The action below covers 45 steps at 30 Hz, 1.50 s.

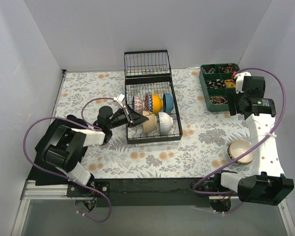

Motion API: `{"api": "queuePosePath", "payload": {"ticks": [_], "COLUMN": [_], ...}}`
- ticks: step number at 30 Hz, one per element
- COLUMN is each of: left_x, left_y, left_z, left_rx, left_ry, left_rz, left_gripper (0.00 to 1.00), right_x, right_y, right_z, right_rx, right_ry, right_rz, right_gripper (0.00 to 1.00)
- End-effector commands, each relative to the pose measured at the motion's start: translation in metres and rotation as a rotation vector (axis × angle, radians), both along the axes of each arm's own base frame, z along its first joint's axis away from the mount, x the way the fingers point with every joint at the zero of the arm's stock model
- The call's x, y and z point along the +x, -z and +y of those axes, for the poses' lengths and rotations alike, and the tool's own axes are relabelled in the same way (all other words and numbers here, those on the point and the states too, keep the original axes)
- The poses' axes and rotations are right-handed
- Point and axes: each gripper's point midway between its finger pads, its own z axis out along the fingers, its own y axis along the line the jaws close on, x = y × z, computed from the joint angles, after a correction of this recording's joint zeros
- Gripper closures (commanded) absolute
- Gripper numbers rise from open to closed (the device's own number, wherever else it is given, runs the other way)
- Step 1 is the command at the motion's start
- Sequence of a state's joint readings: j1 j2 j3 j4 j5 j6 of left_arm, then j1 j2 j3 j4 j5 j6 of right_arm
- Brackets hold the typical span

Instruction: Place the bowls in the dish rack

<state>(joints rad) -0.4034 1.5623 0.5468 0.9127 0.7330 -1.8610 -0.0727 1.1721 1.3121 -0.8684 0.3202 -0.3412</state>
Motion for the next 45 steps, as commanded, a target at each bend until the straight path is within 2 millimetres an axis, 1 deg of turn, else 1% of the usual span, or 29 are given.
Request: {"api": "queuePosePath", "payload": {"ticks": [1, 6, 8, 10, 11, 12, 14, 15, 18, 19, 20, 26, 28, 30, 33, 34, 35, 36, 37, 40, 42, 45], "left_x": [0.000, -0.001, -0.002, -0.003, -0.002, -0.001, 0.000, 0.002, 0.007, 0.009, 0.011, 0.013, 0.014, 0.012, 0.006, 0.005, -0.001, 0.000, -0.002, -0.005, -0.004, -0.002], "left_y": [-0.037, -0.028, -0.030, -0.028, -0.031, -0.028, -0.034, -0.029, -0.032, -0.029, -0.029, -0.021, -0.023, -0.030, -0.033, -0.027, -0.028, -0.025, -0.019, -0.013, -0.003, 0.002], "left_z": [-0.011, -0.022, -0.026, -0.033, -0.034, -0.038, -0.039, -0.042, -0.043, -0.045, -0.044, -0.042, -0.042, -0.046, -0.052, -0.053, -0.054, -0.053, -0.054, -0.049, -0.045, -0.041], "left_rx": [-0.079, -0.093, -0.110, -0.129, -0.141, -0.149, -0.185, -0.194, -0.235, -0.239, -0.247, -0.272, -0.294, -0.307, -0.315, -0.298, -0.291, -0.281, -0.259, -0.232, -0.215, -0.192], "left_ry": [0.059, 0.113, 0.131, 0.162, 0.168, 0.180, 0.189, 0.195, 0.188, 0.185, 0.174, 0.145, 0.140, 0.145, 0.138, 0.130, 0.125, 0.103, 0.096, 0.072, 0.060, 0.050], "left_rz": [-0.153, -0.144, -0.150, -0.124, -0.138, -0.129, -0.121, -0.106, -0.091, -0.074, -0.072, -0.023, 0.011, -0.004, 0.062, 0.102, 0.121, 0.135, 0.155, 0.169, 0.199, 0.211], "left_gripper": [1.00, 1.00, 1.00, 1.00, 1.00, 1.00, 1.00, 1.00, 1.00, 1.00, 1.00, 1.00, 1.00, 1.00, 1.00, 1.00, 1.00, 1.00, 1.00, 1.00, 1.00, 1.00], "right_x": [0.000, -0.004, -0.005, -0.005, -0.006, -0.006, -0.007, -0.007, -0.008, -0.007, -0.007, -0.002, -0.001, 0.001, 0.001, 0.001, 0.002, 0.003, 0.003, 0.005, 0.006, 0.005], "right_y": [-0.001, 0.004, 0.006, 0.007, 0.008, 0.010, 0.012, 0.013, 0.016, 0.017, 0.018, 0.020, 0.021, 0.023, 0.027, 0.028, 0.030, 0.029, 0.030, 0.032, 0.034, 0.036], "right_z": [-0.005, -0.005, -0.006, -0.006, -0.006, -0.006, -0.006, -0.006, -0.006, -0.006, -0.006, -0.005, -0.004, -0.003, -0.002, -0.002, -0.002, -0.002, -0.001, 0.000, 0.000, 0.001], "right_rx": [-0.019, -0.020, -0.023, -0.025, -0.026, -0.026, -0.028, -0.028, -0.029, -0.028, -0.028, -0.020, -0.015, -0.011, -0.005, -0.003, 0.002, 0.002, 0.004, 0.009, 0.014, 0.018], "right_ry": [0.013, 0.014, 0.014, 0.016, 0.015, 0.015, 0.015, 0.014, 0.013, 0.012, 0.012, 0.004, 0.003, -0.002, -0.005, -0.005, -0.007, -0.007, -0.009, -0.012, -0.013, -0.016], "right_rz": [-0.004, 0.007, 0.014, 0.018, 0.021, 0.026, 0.031, 0.036, 0.047, 0.050, 0.055, 0.066, 0.067, 0.073, 0.086, 0.087, 0.094, 0.093, 0.095, 0.102, 0.105, 0.111], "right_gripper": [0.18, 0.19, 0.19, 0.19, 0.19, 0.19, 0.19, 0.19, 0.19, 0.19, 0.19, 0.19, 0.19, 0.19, 0.20, 0.20, 0.20, 0.20, 0.20, 0.20, 0.21, 0.21]}}
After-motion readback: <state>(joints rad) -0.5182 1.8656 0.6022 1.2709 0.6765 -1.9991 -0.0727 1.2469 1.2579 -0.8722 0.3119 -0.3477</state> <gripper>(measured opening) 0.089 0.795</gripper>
